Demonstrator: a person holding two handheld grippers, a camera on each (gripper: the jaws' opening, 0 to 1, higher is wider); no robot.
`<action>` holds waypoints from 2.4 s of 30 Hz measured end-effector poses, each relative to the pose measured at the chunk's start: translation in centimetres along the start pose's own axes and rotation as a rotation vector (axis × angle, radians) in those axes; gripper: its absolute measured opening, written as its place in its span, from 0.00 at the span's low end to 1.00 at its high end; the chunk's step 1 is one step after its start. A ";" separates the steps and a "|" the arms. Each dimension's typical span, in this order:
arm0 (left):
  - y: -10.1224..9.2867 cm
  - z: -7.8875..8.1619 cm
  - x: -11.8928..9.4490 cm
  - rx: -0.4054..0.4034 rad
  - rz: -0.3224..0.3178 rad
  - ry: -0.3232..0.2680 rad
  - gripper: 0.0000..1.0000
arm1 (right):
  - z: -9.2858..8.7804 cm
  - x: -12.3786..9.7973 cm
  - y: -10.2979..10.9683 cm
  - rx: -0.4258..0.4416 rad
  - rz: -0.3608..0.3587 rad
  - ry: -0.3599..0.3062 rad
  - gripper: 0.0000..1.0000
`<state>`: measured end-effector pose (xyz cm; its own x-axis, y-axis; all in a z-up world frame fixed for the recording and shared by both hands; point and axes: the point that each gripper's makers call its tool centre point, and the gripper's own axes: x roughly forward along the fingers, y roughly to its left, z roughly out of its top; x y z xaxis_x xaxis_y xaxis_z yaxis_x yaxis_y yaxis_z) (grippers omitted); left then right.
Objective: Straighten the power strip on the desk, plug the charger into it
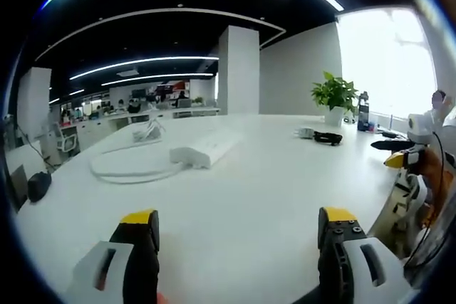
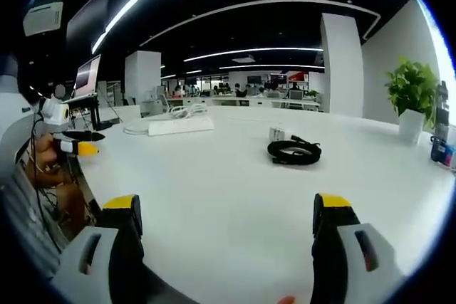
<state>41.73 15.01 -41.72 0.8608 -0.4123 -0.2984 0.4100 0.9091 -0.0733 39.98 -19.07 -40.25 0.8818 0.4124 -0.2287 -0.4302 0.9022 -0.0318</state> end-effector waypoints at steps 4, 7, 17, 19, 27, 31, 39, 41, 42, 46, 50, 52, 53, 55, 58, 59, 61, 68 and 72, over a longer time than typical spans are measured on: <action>0.1 0.2 0.1 0.014 0.000 0.000 0.94 | 0.1 0.2 0.1 -0.019 0.004 0.002 1.00; 0.1 0.4 0.3 0.001 -0.003 -0.011 0.94 | 0.3 0.2 0.0 -0.018 0.001 -0.005 1.00; 0.1 0.3 0.8 0.016 -0.001 0.007 0.97 | 0.7 0.7 0.0 -0.021 0.011 -0.015 1.00; 0.2 0.3 0.9 0.017 0.002 0.007 0.97 | 0.7 1.0 0.0 -0.018 0.016 -0.013 0.99; 0.3 0.5 0.9 0.016 0.001 -0.003 0.97 | 1.1 1.7 0.3 -0.026 0.041 -0.029 1.00; 0.2 0.7 1.0 0.010 0.000 -0.013 0.97 | 1.1 2.1 0.6 -0.037 0.059 -0.024 1.00; 0.1 0.8 1.2 0.011 -0.005 -0.017 0.96 | 0.7 2.4 1.2 -0.052 0.093 -0.009 1.00; 0.0 0.8 1.2 0.012 -0.006 -0.016 0.96 | 0.7 2.5 1.2 -0.050 0.098 -0.010 1.00; -0.1 0.8 1.3 0.014 -0.007 -0.014 0.96 | 0.7 2.5 1.3 -0.049 0.104 -0.009 1.00; -0.5 1.1 1.6 0.033 -0.016 -0.009 0.96 | 0.8 2.8 1.5 -0.059 0.116 -0.006 1.00; -0.7 1.5 1.9 0.046 -0.020 -0.015 0.96 | 1.3 3.1 1.8 -0.056 0.134 -0.017 1.00; -0.8 1.7 2.0 0.047 -0.024 -0.016 0.96 | 1.5 3.3 1.9 -0.056 0.143 -0.025 1.00; -0.9 1.7 2.0 0.049 -0.027 -0.018 0.95 | 1.6 3.4 1.9 -0.057 0.148 -0.025 1.00; -1.1 1.9 2.2 0.056 -0.039 -0.017 0.95 | 1.8 3.5 2.0 -0.056 0.157 -0.025 1.00; -1.3 2.0 2.3 0.062 -0.045 -0.014 0.95 | 2.1 3.6 2.1 -0.055 0.167 -0.030 1.00; -1.3 2.0 2.3 0.064 -0.046 -0.014 0.95 | 2.3 3.7 2.1 -0.055 0.172 -0.033 1.00; -1.2 2.1 2.3 0.062 -0.046 -0.016 0.95 | 2.4 3.8 2.1 -0.056 0.178 -0.035 1.00; -1.0 2.1 2.4 0.083 -0.047 0.005 0.95 | 2.7 4.4 1.6 -0.078 0.177 -0.035 1.00; -0.9 2.0 2.6 0.087 -0.041 0.019 0.95 | 2.8 4.7 1.0 -0.078 0.173 -0.037 1.00</action>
<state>44.25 13.04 -40.53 0.8370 -0.4472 -0.3153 0.4703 0.8825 -0.0030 44.26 -15.84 -38.67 0.7992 0.5662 -0.2017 -0.5885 0.8054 -0.0709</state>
